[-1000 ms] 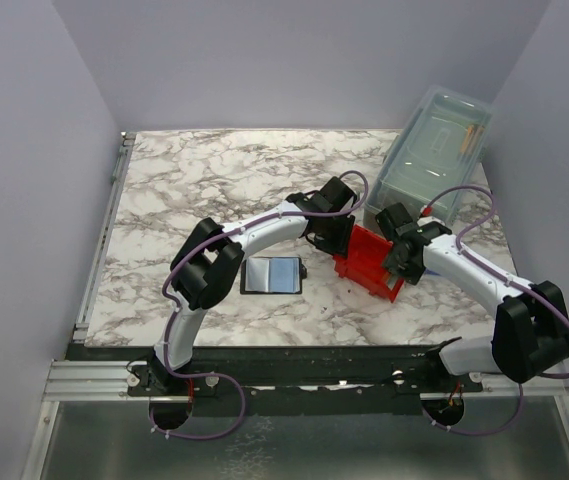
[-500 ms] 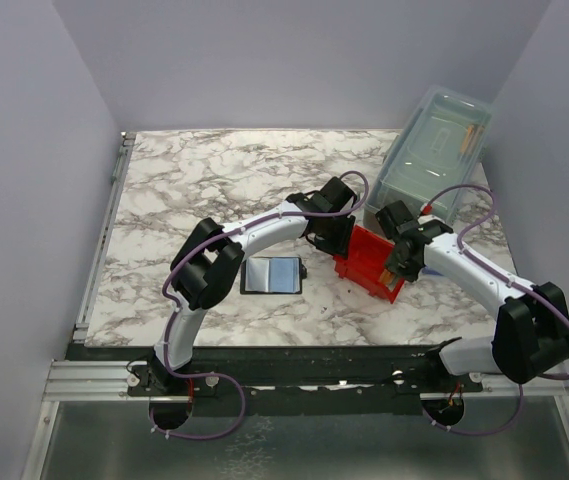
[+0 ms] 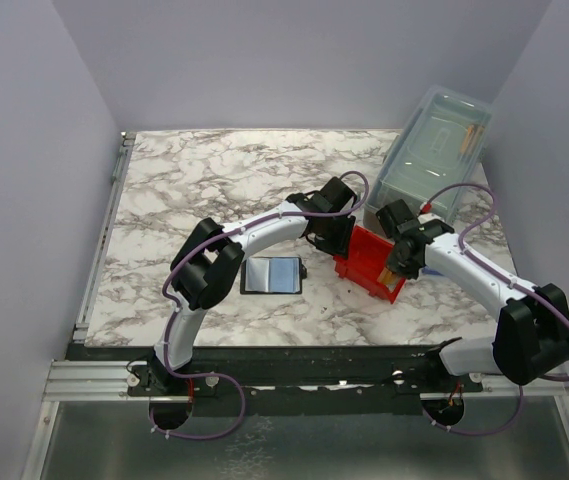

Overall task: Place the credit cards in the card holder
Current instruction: Pick up the credit card from the storage box.

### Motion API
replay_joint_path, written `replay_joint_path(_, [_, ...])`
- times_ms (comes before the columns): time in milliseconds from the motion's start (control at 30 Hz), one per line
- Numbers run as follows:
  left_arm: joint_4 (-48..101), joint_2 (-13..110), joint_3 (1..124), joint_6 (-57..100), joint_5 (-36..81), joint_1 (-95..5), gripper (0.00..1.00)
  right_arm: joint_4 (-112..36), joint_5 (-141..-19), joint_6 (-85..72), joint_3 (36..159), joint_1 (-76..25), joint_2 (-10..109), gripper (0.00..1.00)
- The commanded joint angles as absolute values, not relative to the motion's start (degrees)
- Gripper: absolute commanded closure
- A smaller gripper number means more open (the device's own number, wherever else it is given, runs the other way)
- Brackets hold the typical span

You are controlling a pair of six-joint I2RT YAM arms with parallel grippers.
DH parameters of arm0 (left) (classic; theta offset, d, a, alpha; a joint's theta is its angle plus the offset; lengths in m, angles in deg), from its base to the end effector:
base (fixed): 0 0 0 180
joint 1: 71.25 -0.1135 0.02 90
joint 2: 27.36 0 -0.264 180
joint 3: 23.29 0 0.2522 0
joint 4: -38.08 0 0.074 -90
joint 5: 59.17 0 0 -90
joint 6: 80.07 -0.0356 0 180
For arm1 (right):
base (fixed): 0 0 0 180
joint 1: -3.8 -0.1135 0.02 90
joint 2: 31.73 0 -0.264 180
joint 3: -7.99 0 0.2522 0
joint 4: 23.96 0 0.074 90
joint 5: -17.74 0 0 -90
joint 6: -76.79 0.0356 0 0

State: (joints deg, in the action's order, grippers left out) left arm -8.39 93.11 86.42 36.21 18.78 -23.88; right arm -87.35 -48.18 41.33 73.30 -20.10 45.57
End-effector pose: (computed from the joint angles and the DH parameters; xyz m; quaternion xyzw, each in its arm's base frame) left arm 0.3064 -0.3439 0.2025 0.2037 0.9326 -0.2488 0.1642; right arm 0.2212 0.0821 0.2156 0.2819 0.9286 -0.0816 0.2272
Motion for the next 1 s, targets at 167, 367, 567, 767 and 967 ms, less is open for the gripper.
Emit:
replay_joint_path(167, [-10.40,94.09,86.89,35.07,20.64,-24.85,0.66,-94.56,-45.43,39.28,74.46,-19.58,45.23,0.85])
replay_joint_path(367, [-10.40,94.09,86.88,35.16,20.46,-24.91,0.66,-93.85,-45.68,38.91,74.57,-19.58,46.05,0.99])
replay_joint_path(567, [-10.39,94.41,86.90,35.42,19.91,-24.87,0.65,-91.96,-44.19,38.79,75.14,-19.58,44.56,1.00])
replay_joint_path(767, [-10.37,93.87,86.87,35.87,19.21,-24.89,0.58,-88.08,-43.16,37.80,73.85,-19.58,41.58,1.00])
replay_joint_path(967, [-10.80,91.58,86.79,37.04,18.38,-24.85,0.40,-85.20,-44.34,35.76,73.13,-19.51,40.51,1.00])
